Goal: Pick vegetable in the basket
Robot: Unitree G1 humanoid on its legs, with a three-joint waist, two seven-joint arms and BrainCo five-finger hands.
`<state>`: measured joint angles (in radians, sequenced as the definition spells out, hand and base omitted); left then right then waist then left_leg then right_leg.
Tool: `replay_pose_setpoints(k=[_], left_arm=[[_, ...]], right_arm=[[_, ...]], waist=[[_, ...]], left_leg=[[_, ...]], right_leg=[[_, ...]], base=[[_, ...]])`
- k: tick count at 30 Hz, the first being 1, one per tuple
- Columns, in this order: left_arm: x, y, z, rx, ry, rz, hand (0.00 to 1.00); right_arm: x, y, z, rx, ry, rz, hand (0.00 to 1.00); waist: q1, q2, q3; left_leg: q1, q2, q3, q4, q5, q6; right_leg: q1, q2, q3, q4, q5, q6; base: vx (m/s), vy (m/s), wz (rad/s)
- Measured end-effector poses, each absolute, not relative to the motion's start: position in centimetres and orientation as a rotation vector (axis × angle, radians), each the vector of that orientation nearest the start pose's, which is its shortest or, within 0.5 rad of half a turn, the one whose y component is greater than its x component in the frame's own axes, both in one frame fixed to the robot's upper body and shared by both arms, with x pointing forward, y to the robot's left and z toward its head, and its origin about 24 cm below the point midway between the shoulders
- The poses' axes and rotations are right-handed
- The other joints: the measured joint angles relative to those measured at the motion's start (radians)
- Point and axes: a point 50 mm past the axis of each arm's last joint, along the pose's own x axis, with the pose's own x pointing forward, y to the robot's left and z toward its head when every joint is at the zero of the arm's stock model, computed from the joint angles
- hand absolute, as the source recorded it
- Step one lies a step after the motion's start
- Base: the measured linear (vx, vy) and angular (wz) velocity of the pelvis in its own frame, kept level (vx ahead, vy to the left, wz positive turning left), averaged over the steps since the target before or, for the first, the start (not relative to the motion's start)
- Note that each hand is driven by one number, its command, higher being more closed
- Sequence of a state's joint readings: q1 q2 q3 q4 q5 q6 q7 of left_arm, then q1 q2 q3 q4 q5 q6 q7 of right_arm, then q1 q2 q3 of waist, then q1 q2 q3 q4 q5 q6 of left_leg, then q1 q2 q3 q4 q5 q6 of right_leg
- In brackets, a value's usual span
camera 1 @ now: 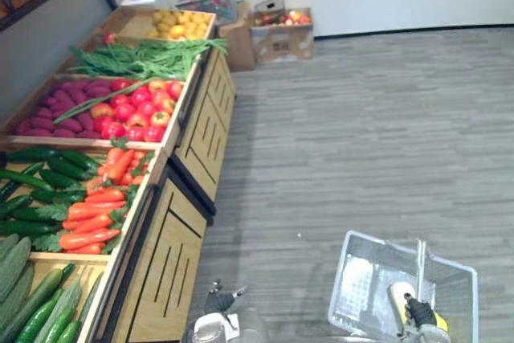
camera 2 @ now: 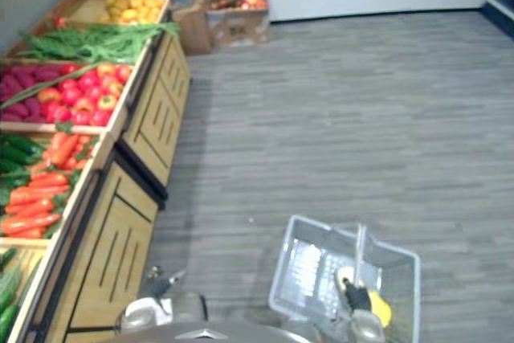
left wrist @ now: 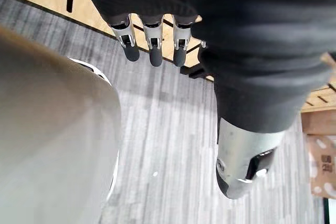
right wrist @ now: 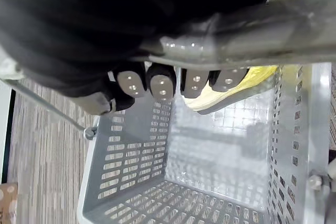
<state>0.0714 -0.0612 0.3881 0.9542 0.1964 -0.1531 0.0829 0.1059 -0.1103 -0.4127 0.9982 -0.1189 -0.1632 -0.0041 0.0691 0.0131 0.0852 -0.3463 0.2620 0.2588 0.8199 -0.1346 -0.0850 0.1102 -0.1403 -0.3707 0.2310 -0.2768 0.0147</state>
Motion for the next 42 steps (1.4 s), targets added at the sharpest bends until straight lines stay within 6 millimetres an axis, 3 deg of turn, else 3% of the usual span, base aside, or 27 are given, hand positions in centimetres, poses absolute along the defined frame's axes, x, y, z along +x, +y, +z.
replay_pose_setpoints(k=[2,3,4,5,6,8,10,11,12,13,15,17,18,19,20,21,24,27,28,29,30,31,33,34,37,39,42], left_arm=[[11.8,18.8,-14.8,0.004,0.898,0.329,0.00],[11.8,18.7,-14.8,0.001,0.898,0.338,0.00],[11.8,18.8,-14.8,-0.010,0.894,0.348,0.00],[11.9,19.7,-14.6,0.004,0.890,0.366,0.00],[11.9,19.9,-14.6,0.011,0.889,0.372,0.00],[12.2,20.0,-14.4,0.002,0.866,0.388,0.00],[12.1,20.2,-14.4,0.010,0.872,0.388,0.00],[11.8,20.2,-14.5,0.017,0.882,0.381,0.00],[11.6,20.4,-14.7,0.033,0.896,0.368,0.00],[11.3,20.5,-14.9,0.065,0.917,0.337,0.00],[11.2,20.6,-14.9,0.091,0.926,0.308,0.00],[10.3,21.0,-15.4,0.130,0.983,0.278,0.00],[10.0,21.1,-15.5,0.134,0.995,0.275,0.00],[9.7,21.5,-15.5,0.151,1.009,0.274,0.00],[9.5,21.6,-15.6,0.148,1.019,0.279,0.00],[9.4,21.8,-15.6,0.139,1.021,0.294,0.00],[8.5,21.9,-15.8,0.049,1.043,0.404,0.00],[7.9,22.1,-15.9,-0.032,1.044,0.499,0.00],[7.8,22.1,-15.9,-0.045,1.044,0.515,0.00],[7.6,21.9,-16.0,-0.091,1.045,0.552,0.00],[7.5,21.2,-16.2,-0.145,1.044,0.574,0.00],[7.7,20.9,-16.2,-0.162,1.041,0.575,0.00],[8.1,21.0,-16.0,-0.172,1.021,0.578,0.00],[7.8,20.8,-16.1,-0.196,1.022,0.596,0.00],[7.5,20.7,-16.1,-0.250,1.013,0.640,0.00],[7.8,20.8,-16.0,-0.261,1.000,0.649,0.00],[7.3,20.9,-16.1,-0.277,1.010,0.669,0.00]], right_arm=[[9.5,-24.7,-14.5,-0.031,0.930,-0.395,1.00],[9.6,-24.3,-14.5,-0.032,0.932,-0.380,1.00],[9.6,-23.9,-14.6,-0.030,0.937,-0.368,1.00],[9.8,-22.4,-15.0,0.003,0.945,-0.344,1.00],[10.1,-21.8,-15.0,0.010,0.935,-0.329,1.00],[10.5,-20.5,-15.1,0.027,0.930,-0.293,1.00],[10.2,-19.4,-15.4,0.058,0.942,-0.277,1.00],[9.8,-19.4,-15.5,0.064,0.950,-0.280,1.00],[9.6,-19.7,-15.5,0.080,0.953,-0.301,1.00],[9.5,-20.4,-15.6,0.096,0.953,-0.333,1.00],[9.7,-21.3,-15.4,0.070,0.950,-0.335,1.00],[9.9,-23.0,-15.0,0.040,0.919,-0.370,1.00],[10.0,-23.4,-14.8,0.028,0.910,-0.373,1.00],[10.3,-24.3,-14.5,0.022,0.891,-0.399,1.00],[10.3,-25.1,-14.4,0.030,0.883,-0.435,1.00],[10.2,-25.2,-14.3,0.036,0.880,-0.451,1.00],[9.6,-26.0,-14.3,0.071,0.880,-0.531,1.00],[8.9,-26.1,-14.5,0.068,0.914,-0.547,1.00],[8.8,-26.1,-14.5,0.069,0.919,-0.550,1.00],[8.4,-26.6,-14.5,0.080,0.932,-0.572,1.00],[8.0,-27.2,-14.4,0.108,0.922,-0.623,1.00],[7.7,-27.6,-14.4,0.118,0.924,-0.647,1.00],[5.8,-27.7,-14.7,0.161,0.959,-0.713,1.00],[5.6,-28.0,-14.6,0.171,0.965,-0.732,1.00],[6.0,-27.9,-14.6,0.190,0.952,-0.745,1.00],[6.2,-27.6,-14.7,0.198,0.951,-0.742,1.00],[6.4,-27.9,-14.5,0.194,0.947,-0.746,1.00]], waist=[[0.004,-0.005,-0.001],[0.019,-0.005,-0.002],[0.024,-0.008,0.000],[0.019,-0.048,-0.018],[0.017,-0.063,-0.019],[0.029,-0.082,-0.014],[0.043,-0.096,-0.028],[0.044,-0.099,-0.041],[0.042,-0.109,-0.063],[0.036,-0.116,-0.071],[0.015,-0.118,-0.066],[-0.010,-0.088,-0.051],[-0.012,-0.086,-0.048],[-0.014,-0.071,-0.046],[-0.016,-0.073,-0.043],[-0.015,-0.076,-0.041],[-0.031,-0.071,-0.038],[-0.024,-0.068,-0.026],[-0.021,-0.066,-0.026],[-0.005,-0.042,-0.023],[0.010,-0.014,-0.010],[0.009,-0.008,-0.005],[-0.005,-0.035,-0.005],[0.007,-0.028,-0.007],[0.014,-0.019,-0.013],[-0.002,-0.022,-0.014],[-0.051,-0.029,-0.010]], left_leg=[[0.014,-0.057,0.089,-0.304,0.016,0.023],[0.015,-0.084,0.094,-0.471,0.057,0.044],[0.010,-0.094,0.085,-0.510,0.115,0.069],[0.011,-0.142,0.102,-0.510,0.106,0.094],[0.003,-0.148,0.116,-0.502,0.087,0.108],[-0.001,-0.145,0.152,-0.447,0.033,0.128],[0.020,-0.154,0.198,-0.396,-0.016,0.176],[0.039,-0.177,0.190,-0.407,-0.044,0.178],[0.063,-0.222,0.167,-0.443,-0.063,0.182],[0.107,-0.273,0.137,-0.495,-0.069,0.191],[0.182,-0.322,0.084,-0.547,-0.075,0.195],[0.331,-0.350,-0.011,-0.609,-0.084,0.206],[0.367,-0.351,-0.033,-0.631,-0.084,0.206],[0.435,-0.352,-0.074,-0.673,-0.084,0.205],[0.476,-0.353,-0.121,-0.693,-0.086,0.202],[0.492,-0.353,-0.147,-0.700,-0.087,0.200],[0.536,-0.327,-0.287,-0.700,-0.107,0.181],[0.502,-0.275,-0.438,-0.578,-0.216,0.119],[0.483,-0.266,-0.467,-0.537,-0.245,0.105],[0.459,-0.220,-0.504,-0.483,-0.277,0.077],[0.444,-0.184,-0.525,-0.459,-0.270,0.067],[0.434,-0.167,-0.540,-0.453,-0.264,0.056],[0.418,-0.162,-0.600,-0.471,-0.225,0.016],[0.415,-0.133,-0.613,-0.500,-0.208,0.001],[0.345,-0.064,-0.623,-0.568,-0.112,-0.041],[0.297,-0.040,-0.533,-0.610,-0.034,-0.040],[0.286,0.026,0.073,-0.622,0.048,0.011]], right_leg=[[0.058,-0.016,-0.023,-0.028,-0.006,0.021],[0.082,-0.022,-0.021,-0.036,-0.035,0.064],[0.093,-0.026,-0.018,-0.037,-0.056,0.087],[0.100,-0.057,0.000,-0.035,-0.059,0.079],[0.095,-0.066,0.015,-0.036,-0.048,0.074],[0.088,-0.082,0.083,-0.037,0.008,0.056],[0.104,-0.099,0.169,-0.005,0.076,0.087],[0.089,-0.113,0.189,0.053,0.107,0.114],[0.031,-0.141,0.213,0.189,0.146,0.139],[-0.040,-0.171,0.248,0.370,0.238,0.160],[-0.136,-0.177,0.306,0.631,0.374,0.188],[-0.248,-0.118,0.327,0.912,0.298,0.157],[-0.277,-0.096,0.321,0.937,0.265,0.147],[-0.331,-0.066,0.304,0.933,0.184,0.094],[-0.380,-0.049,0.287,0.868,0.123,0.073],[-0.402,-0.045,0.283,0.824,0.107,0.066],[-0.438,-0.017,0.317,0.490,0.089,0.050],[-0.398,0.022,0.521,0.128,0.120,0.079],[-0.389,0.024,0.543,0.111,0.162,0.112],[-0.375,0.059,0.514,0.155,0.170,0.138],[-0.385,0.098,0.557,0.233,0.147,0.107],[-0.396,0.113,0.580,0.282,0.132,0.102],[-0.383,0.073,0.521,0.342,0.027,0.120],[-0.371,0.070,0.466,0.352,-0.009,0.093],[-0.370,0.073,0.331,0.337,-0.016,0.080],[-0.362,0.045,0.241,0.303,-0.014,0.076],[-0.301,-0.017,0.110,0.254,-0.012,0.044]], base=[[0.40,0.217,0.24],[0.37,0.264,0.01],[0.49,0.294,0.07],[0.41,0.214,0.17],[0.41,0.198,0.18],[0.31,0.177,-0.03],[0.52,0.315,0.13],[0.55,0.347,0.44],[0.54,0.340,0.78],[0.43,0.272,0.84],[0.38,0.181,1.00],[0.48,0.134,1.13],[0.41,0.056,0.93],[0.47,0.025,1.02],[0.38,-0.017,1.11],[0.31,-0.059,1.16],[0.43,-0.199,1.61],[0.43,-0.323,1.46],[0.37,-0.392,1.38],[0.34,-0.407,1.33],[0.33,-0.405,1.43],[0.31,-0.373,1.92],[0.24,-0.338,1.87],[0.17,-0.388,1.36],[0.09,-0.359,1.27],[0.03,-0.286,1.55],[0.00,-0.133,1.47]])
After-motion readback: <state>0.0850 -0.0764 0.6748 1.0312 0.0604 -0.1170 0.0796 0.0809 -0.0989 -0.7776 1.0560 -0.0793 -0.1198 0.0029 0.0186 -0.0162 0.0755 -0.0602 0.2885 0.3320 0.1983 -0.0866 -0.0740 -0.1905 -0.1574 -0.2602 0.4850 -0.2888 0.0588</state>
